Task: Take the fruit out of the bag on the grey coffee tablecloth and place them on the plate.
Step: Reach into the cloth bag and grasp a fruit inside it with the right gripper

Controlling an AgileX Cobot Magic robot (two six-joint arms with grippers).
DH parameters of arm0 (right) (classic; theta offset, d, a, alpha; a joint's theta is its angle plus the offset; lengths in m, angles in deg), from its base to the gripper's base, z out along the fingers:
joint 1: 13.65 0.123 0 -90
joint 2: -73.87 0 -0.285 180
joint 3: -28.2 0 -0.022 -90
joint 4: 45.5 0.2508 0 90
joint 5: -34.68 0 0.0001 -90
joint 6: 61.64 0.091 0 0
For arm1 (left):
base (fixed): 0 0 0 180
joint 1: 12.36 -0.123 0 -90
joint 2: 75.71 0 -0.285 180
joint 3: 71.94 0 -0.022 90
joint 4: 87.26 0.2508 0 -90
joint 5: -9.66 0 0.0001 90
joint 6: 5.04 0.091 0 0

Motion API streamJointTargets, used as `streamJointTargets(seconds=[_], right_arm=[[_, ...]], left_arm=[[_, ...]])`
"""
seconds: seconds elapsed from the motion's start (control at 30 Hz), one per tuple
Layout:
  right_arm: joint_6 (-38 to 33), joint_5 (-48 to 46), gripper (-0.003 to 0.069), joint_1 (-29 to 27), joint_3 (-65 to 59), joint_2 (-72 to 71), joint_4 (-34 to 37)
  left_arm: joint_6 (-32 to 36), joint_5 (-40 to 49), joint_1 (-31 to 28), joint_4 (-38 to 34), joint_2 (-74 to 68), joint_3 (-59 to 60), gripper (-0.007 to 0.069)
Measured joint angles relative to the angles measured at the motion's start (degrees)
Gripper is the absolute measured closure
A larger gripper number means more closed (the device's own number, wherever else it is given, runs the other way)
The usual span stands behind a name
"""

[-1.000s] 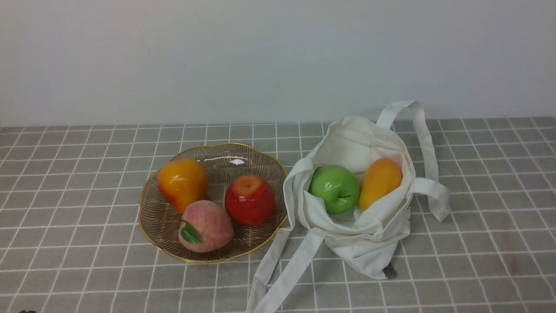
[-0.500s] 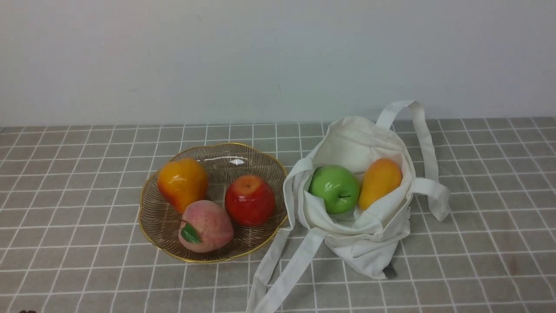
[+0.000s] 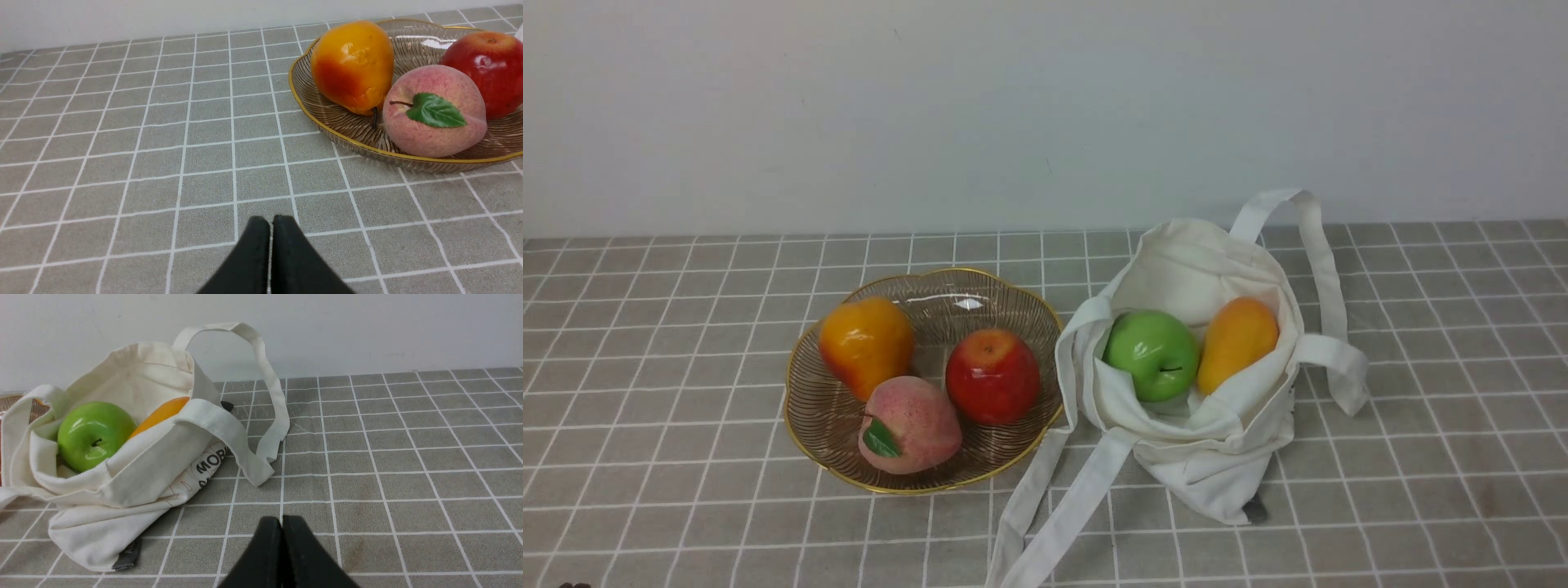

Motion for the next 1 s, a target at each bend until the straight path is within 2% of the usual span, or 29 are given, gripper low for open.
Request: streamJointTargets(seconds=[0.3,0.4,0.43,0.57,0.6,0.67,0.87,1.0], right_arm=[[1.0,0.1,0.0673,0.0,0.0,0.0,1.3],[5.4,1.1,0.0673,0.0,-0.1,0.0,9.2],[8.9,2.0,0.0673,0.0,-0.2,0.0,16.3],[14.4,3.6,0.0673,0.0,-0.2,0.0,32.7],[14.4,3.6,0.0673,0.0,-0.2,0.0,32.7],[15.0,3.9,0.0673,0.0,-0.2,0.0,37.8],[12.8,4.4,0.0673,0.0,-0.2,0.0,40.7],[4.3,2.0,0.0673,0.0,3.9,0.0,40.2]], left_arm=[[0.0,0.0,0.0,0.0,0.0,0.0,0.0632],[0.0,0.0,0.0,0.0,0.0,0.0,0.0632],[0.0,0.0,0.0,0.0,0.0,0.0,0.0632],[0.0,0.0,0.0,0.0,0.0,0.0,0.0632],[0.0,0.0,0.0,0.0,0.0,0.0,0.0632],[0.0,0.0,0.0,0.0,0.0,0.0,0.0632],[0.0,0.0,0.0,0.0,0.0,0.0,0.0632],[0.0,0.0,0.0,0.0,0.0,0.0,0.0632]])
